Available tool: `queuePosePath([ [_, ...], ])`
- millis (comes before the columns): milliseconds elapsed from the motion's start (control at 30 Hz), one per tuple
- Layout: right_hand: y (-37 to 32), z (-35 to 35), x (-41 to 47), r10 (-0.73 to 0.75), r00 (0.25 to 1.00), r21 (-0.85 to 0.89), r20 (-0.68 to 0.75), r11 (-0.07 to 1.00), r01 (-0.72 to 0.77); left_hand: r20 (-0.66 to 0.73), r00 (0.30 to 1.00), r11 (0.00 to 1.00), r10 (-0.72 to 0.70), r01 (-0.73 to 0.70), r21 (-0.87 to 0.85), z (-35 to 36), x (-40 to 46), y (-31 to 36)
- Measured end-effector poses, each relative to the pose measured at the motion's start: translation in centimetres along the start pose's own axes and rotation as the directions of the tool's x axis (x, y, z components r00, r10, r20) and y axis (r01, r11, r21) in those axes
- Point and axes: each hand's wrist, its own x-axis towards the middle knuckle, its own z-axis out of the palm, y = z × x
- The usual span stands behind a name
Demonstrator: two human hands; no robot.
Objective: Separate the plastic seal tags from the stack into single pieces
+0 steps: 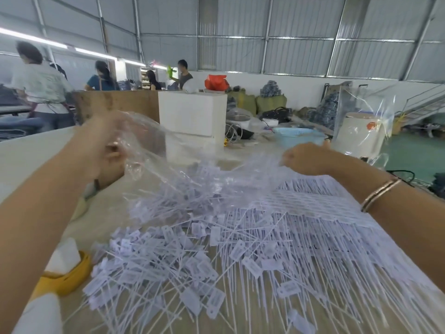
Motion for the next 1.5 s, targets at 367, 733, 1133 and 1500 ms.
queuePosePath([
  [367,-18.7,8.3,-13.4,-0.648,0.757,0.101,-0.089,0.750,0.654,-0.131,0.991,0.991,0.015,0.002,0.132,2.4,-1.3,-2.0],
  [733,-19.1,14.2,-9.7,-0.722,0.683,0.101,0.108,0.692,0.715,-0.119,0.993,0.991,0.005,0.011,0.131,0.7,-2.4,-3.3],
  [1133,-21.9,14.0,-9.9,-0.306,0.932,0.094,0.197,0.952,0.292,-0.099,0.991,0.962,0.094,-0.065,0.264,0.7,-5.0,-3.1],
  [1500,-22.3,13.2,-6.9,-0.171,0.985,-0.375,0.037,0.911,0.172,-0.025,0.992,0.926,0.124,-0.106,0.361,-0.4,-5.4,-3.7],
])
